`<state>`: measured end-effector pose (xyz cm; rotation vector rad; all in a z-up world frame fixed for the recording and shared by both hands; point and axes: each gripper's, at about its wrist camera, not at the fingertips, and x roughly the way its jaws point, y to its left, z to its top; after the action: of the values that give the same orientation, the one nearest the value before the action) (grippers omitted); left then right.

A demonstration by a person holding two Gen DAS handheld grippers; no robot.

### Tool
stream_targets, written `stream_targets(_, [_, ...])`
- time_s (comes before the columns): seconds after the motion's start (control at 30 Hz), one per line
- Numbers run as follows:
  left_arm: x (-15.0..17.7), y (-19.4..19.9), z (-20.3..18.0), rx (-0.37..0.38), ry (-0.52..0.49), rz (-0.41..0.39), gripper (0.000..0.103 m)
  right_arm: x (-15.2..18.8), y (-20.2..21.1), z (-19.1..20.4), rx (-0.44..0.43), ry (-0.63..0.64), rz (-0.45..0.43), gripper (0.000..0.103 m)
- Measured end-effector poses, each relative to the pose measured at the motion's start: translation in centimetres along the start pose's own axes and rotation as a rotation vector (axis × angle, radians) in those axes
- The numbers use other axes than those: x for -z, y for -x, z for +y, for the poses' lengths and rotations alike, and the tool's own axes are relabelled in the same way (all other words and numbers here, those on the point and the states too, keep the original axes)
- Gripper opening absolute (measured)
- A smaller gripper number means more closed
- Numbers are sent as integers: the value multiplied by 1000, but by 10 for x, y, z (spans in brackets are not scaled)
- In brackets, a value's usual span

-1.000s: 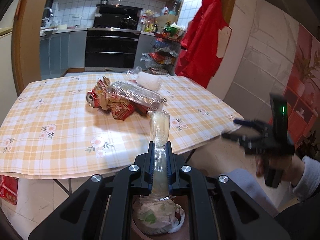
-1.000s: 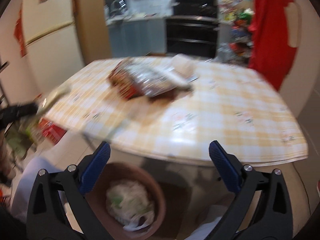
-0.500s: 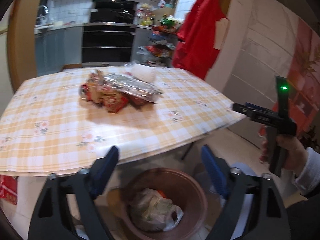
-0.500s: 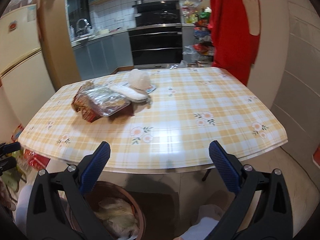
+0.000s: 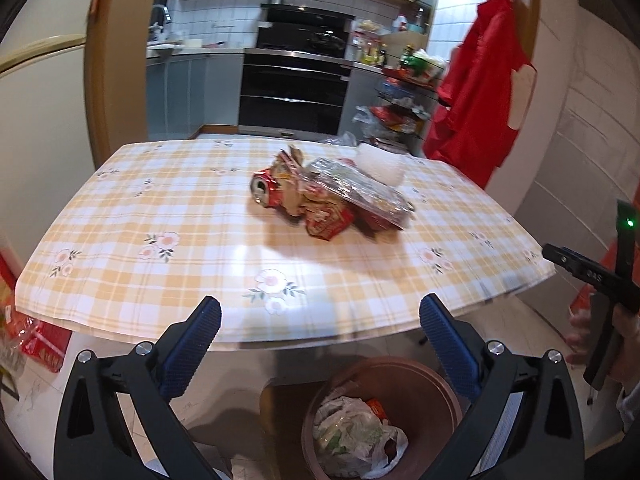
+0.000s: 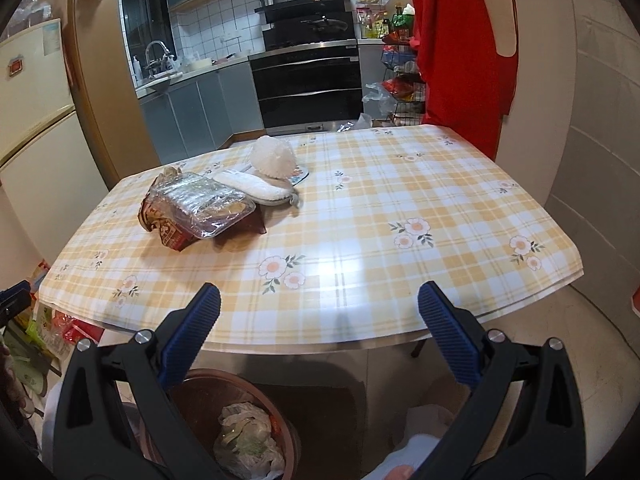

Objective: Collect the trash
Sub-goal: 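Grasp the clear plastic container with the right gripper and lift it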

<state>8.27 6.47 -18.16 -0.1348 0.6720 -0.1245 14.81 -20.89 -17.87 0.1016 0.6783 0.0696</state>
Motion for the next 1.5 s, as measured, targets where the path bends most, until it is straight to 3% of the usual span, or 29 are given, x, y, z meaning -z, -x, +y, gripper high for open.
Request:
stream_targets(0.1, [-6, -7, 3, -23, -6, 6, 97, -5, -7, 0, -36, 6, 26, 98])
stream_targets(0.4, [-27, -34, 14, -11, 39, 1, 97, -25, -43, 26, -9, 149, 100, 97])
stream_targets(0.57, [-44, -60, 24, -17, 26, 1, 97, -51, -80, 63, -92, 264, 116, 97])
stream_targets(0.83, [-62, -94, 49, -23, 53, 5, 97, -80, -177, 162, -208, 530, 190, 97])
stream_targets(1.1, [-67, -118, 66, -9, 70, 21, 97, -84, -236, 212, -209, 683, 256, 96])
stream_targets(1.23, [-67, -128, 68, 9, 76, 30, 97, -89, -241, 204, -248, 647, 288, 86])
stream_targets(1.5, [-64, -137, 58, 47, 68, 43, 97, -113, -228, 170, -393, 440, 323, 72])
